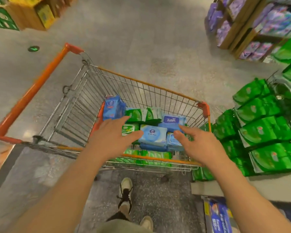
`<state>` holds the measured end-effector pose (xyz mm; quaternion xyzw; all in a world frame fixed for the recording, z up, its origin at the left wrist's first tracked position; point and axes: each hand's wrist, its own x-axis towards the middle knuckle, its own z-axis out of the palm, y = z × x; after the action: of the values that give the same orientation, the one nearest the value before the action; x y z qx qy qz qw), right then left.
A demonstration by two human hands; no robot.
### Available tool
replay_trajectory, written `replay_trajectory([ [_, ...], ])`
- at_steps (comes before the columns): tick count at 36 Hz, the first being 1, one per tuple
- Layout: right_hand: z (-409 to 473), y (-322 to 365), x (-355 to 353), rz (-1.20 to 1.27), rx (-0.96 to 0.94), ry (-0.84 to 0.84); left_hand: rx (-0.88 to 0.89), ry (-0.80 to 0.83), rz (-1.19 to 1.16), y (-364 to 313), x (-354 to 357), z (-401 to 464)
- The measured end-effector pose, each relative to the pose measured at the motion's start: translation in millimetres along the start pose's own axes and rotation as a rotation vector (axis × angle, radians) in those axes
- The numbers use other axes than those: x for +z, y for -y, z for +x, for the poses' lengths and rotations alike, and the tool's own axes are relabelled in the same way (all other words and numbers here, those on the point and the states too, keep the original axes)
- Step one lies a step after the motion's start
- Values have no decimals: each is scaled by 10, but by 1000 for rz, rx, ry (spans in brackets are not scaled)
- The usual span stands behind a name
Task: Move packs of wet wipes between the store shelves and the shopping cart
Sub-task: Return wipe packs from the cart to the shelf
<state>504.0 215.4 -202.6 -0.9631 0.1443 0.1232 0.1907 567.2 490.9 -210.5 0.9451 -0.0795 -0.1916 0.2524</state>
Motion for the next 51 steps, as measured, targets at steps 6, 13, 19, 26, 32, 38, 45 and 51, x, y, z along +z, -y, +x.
replay_trajectory([
  [6, 361, 102, 4, 22, 66, 53, 14, 106, -28, 62, -55, 523],
  [13, 656, 128, 86, 92, 137, 105, 16, 215, 22, 84, -77, 990],
  [19, 910, -37, 295, 173, 236, 243, 5, 265, 144, 161, 166, 1304],
  [26, 1280, -473, 772, 242, 312, 410, -49, 429, 350, 239, 667, 1654],
  [32, 1658, -899, 1338, 156, 360, 602, -92, 622, 574, 382, 1237, 1948],
  [38, 1975, -1207, 1962, 219, 475, 794, -71, 830, 639, 585, 1951, 2219],
  [45, 2189, -1468, 2587, 348, 641, 837, -37, 867, 658, 795, 2702, 2353],
  [51, 2249, -1626, 2932, 445, 686, 845, -21, 833, 693, 857, 3051, 2401],
])
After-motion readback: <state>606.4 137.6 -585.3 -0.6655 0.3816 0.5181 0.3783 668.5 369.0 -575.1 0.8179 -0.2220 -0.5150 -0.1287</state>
